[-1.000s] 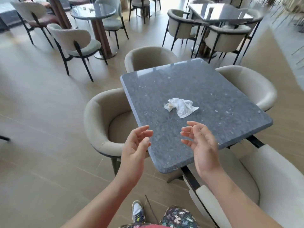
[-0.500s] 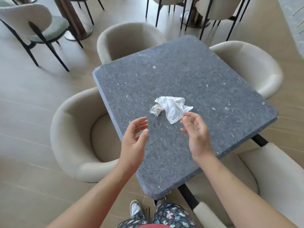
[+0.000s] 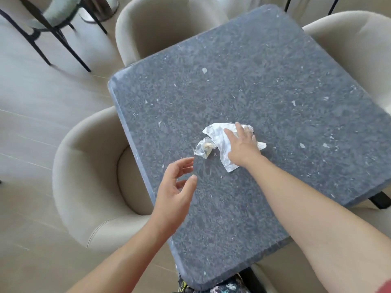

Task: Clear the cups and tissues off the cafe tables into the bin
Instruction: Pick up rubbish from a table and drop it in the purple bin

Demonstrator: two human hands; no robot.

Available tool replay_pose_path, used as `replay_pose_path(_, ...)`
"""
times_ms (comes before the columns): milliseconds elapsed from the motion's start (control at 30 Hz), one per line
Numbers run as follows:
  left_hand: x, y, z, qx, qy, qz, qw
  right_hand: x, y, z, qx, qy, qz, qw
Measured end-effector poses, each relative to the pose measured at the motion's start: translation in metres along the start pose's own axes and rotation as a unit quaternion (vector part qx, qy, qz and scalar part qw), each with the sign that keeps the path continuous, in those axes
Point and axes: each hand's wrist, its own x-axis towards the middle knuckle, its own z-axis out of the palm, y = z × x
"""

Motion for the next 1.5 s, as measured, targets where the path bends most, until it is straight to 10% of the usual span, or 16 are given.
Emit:
replay_pose_path(233,0.025,-0.007,0.006,0.044,-0.005,-0.004,0.999,-0.003,0.016,0.033,-0.057,0.123,-0.023,0.990)
replay_pose_path(367,0.052,-0.018,0.026,0.101,-0.015,0.004,0.995,-0.035,0.036,0.039,0.112,0.172,0.019,0.978)
replay_pose_path(667,0.138,-0.065,0.074,0.445,-0.015,-0.024,0.895,-0.128,0.041,-0.003,0.483,0.262,0.122,0.827)
replay_pose_path(933,0.167,-0.082,0.094,0.517,-0.063,-0.040,0.853,-0.167,0.067,0.012,0.599,0.291,0.167,0.728)
replay_pose_path(1200,0.165,-0.079,0.098,0.491,-0.050,-0.026,0.870,-0.182,0.069,0.013,0.625,0.305,0.173,0.698)
replay_pose_path(1500,0.114,-0.010,0.072,0.264,-0.004,-0.019,0.964,-0.189,0.039,-0.030,0.707,0.285,0.113,0.637)
